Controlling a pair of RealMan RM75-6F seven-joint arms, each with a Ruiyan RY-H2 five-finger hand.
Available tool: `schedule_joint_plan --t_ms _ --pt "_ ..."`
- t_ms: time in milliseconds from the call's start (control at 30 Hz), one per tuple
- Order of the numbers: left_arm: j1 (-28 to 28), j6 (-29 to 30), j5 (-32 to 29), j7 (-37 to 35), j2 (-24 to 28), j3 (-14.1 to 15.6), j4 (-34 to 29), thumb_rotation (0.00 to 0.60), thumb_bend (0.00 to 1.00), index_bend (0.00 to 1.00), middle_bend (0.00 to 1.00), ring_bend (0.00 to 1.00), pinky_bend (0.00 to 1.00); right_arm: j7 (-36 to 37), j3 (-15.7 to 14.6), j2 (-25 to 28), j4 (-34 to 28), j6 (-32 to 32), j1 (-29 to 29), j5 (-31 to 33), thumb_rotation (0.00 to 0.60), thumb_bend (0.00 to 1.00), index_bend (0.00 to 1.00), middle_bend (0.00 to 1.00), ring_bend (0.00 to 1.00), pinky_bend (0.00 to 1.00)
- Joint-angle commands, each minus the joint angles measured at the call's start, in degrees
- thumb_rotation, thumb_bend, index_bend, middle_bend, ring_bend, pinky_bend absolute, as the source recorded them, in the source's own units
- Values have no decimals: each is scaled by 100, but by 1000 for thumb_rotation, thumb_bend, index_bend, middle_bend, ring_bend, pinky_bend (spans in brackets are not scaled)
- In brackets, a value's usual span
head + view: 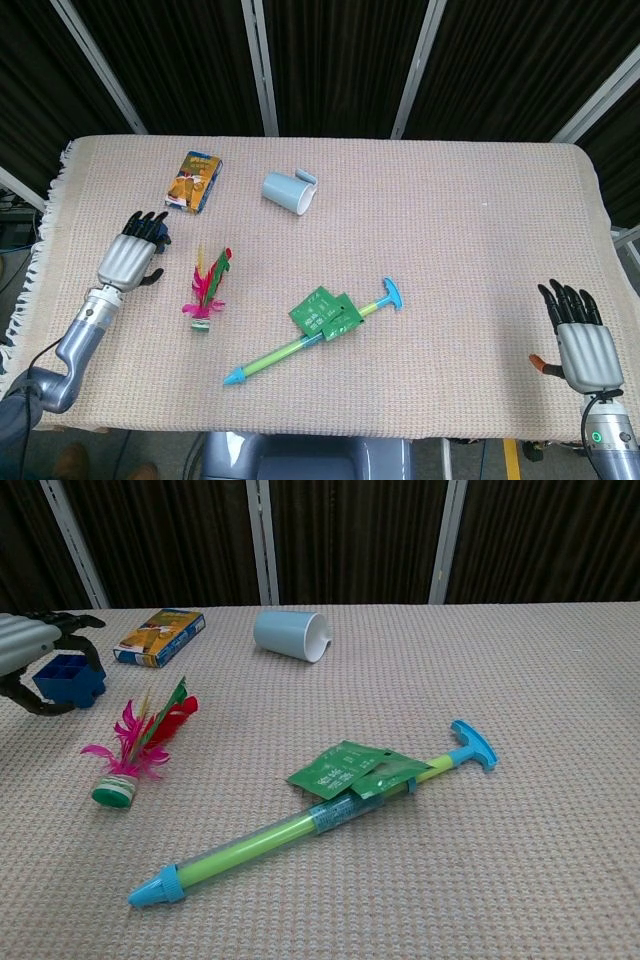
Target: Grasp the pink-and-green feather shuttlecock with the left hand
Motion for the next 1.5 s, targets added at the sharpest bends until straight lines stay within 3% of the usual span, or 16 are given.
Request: schedule_joint_plan --t_ms 33,667,800,933,1067,1333,1500 --pt "-285 -210 102 -287 -343 95 409 600 276 327 0 0 0 10 12 -8 25 -49 23 37 600 15 0 0 0 0" --pt "-1004 -681 259 -1419 -1465 434 2025 600 279 366 0 0 0 -42 97 -74 129 -199 127 252 600 16 0 0 0 0" --pt "-1048 -597 298 -1609 -1540 500 2178 600 336 502 0 0 0 -77 98 -104 149 -213 149 259 600 16 0 0 0 0" --pt "-1041 -441 318 -1704 -1557 544 2262 600 479 659 0 0 0 -107 97 -120 146 -223 166 264 600 15 0 0 0 0" --pt "-971 -91 330 -1864 -1508 552 2235 600 549 748 5 0 0 -144 85 -141 155 -229 174 264 600 16 0 0 0 0" --pt "-708 1212 480 -2311 -1169 585 1793 600 557 799 54 0 0 -215 46 -165 110 -178 171 197 600 16 0 0 0 0" --pt "-432 2184 759 -2678 -656 757 856 600 557 813 77 0 0 -248 30 -164 66 -57 133 124 600 16 0 0 0 0"
